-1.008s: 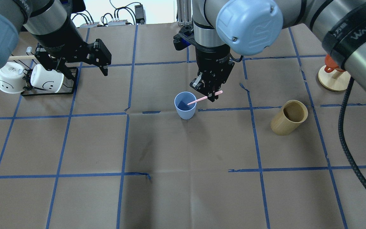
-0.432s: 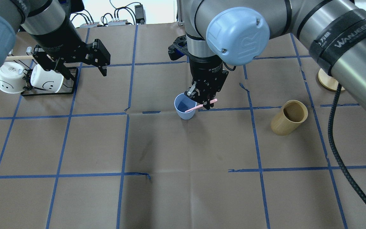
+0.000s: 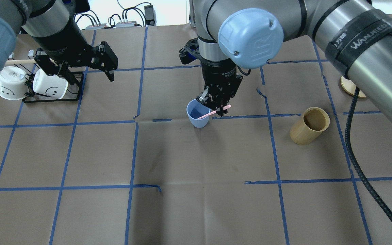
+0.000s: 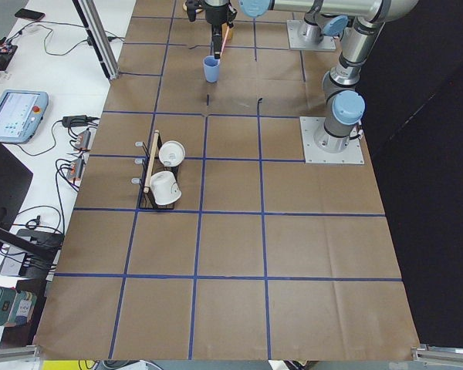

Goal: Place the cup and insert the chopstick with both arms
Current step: 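Lower the chopstick into the blue cup with the right gripper, then open the right gripper and lift it away from the cup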

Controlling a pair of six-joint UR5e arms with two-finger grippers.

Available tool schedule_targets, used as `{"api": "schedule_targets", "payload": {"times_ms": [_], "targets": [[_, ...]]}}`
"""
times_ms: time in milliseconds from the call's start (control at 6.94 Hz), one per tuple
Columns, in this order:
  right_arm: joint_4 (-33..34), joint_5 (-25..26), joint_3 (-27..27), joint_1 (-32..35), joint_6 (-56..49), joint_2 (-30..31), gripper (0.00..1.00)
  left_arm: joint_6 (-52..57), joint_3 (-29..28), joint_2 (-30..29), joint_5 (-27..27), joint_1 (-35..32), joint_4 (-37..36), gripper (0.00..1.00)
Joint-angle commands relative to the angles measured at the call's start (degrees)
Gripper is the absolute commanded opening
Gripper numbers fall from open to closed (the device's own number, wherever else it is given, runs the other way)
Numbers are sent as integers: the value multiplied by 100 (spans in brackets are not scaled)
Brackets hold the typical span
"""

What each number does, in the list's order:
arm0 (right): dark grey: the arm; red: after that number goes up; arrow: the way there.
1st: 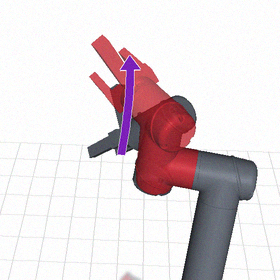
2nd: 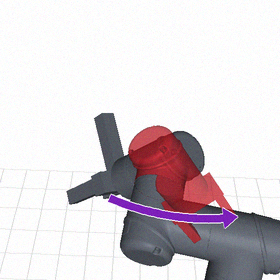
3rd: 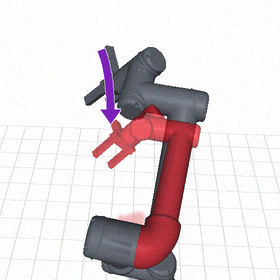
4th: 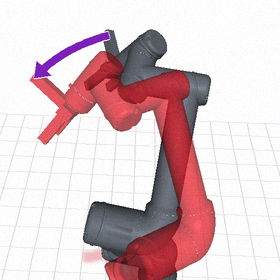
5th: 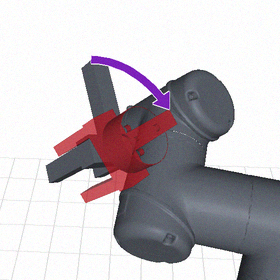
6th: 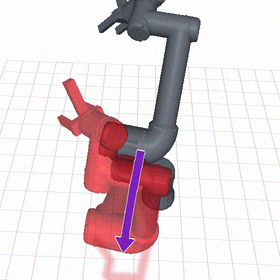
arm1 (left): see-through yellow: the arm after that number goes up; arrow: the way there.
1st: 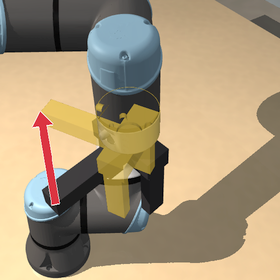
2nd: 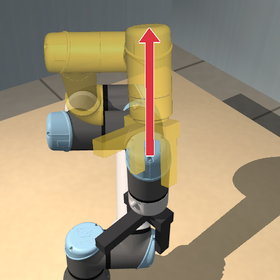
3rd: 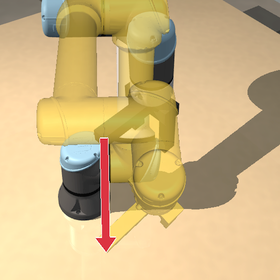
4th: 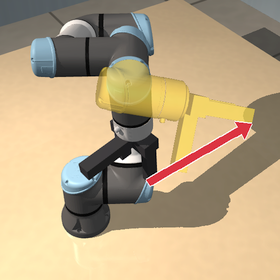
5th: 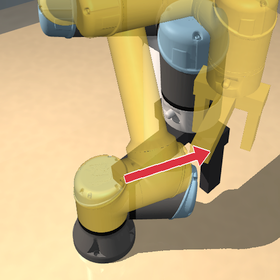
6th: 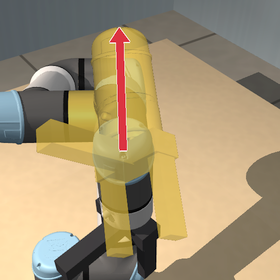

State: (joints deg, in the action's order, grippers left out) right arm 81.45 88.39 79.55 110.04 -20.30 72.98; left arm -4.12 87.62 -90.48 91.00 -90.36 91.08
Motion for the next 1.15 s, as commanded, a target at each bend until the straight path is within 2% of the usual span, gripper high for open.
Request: {"api": "schedule_targets", "payload": {"times_ms": [0, 288, 432, 576, 720, 864, 1008], "targets": [[371, -15, -27, -9, -9, -291, 9, -1, 0, 13, -3, -8, 6, 100], [372, -6, -19, -9, -9, -346, 10, -10, -26, -101, 6, -16, -20, 100], [381, -6, 7, -9, 8, -381, 24, -1, -26, -31, 14, -16, -20, 100], [381, -6, 16, -9, 9, -381, 69, -1, 0, 39, 6, 1, -3, 100], [381, -15, 8, -9, 9, -372, 91, -1, -26, 13, 6, -8, -3, 100], [389, -15, -45, -9, 9, -364, 98, -1, -26, 13, -12, -8, -11, 100], [416, -15, -184, -35, 0, -381, 99, -10, -43, -30, -55, -8, -38, 100]]}}
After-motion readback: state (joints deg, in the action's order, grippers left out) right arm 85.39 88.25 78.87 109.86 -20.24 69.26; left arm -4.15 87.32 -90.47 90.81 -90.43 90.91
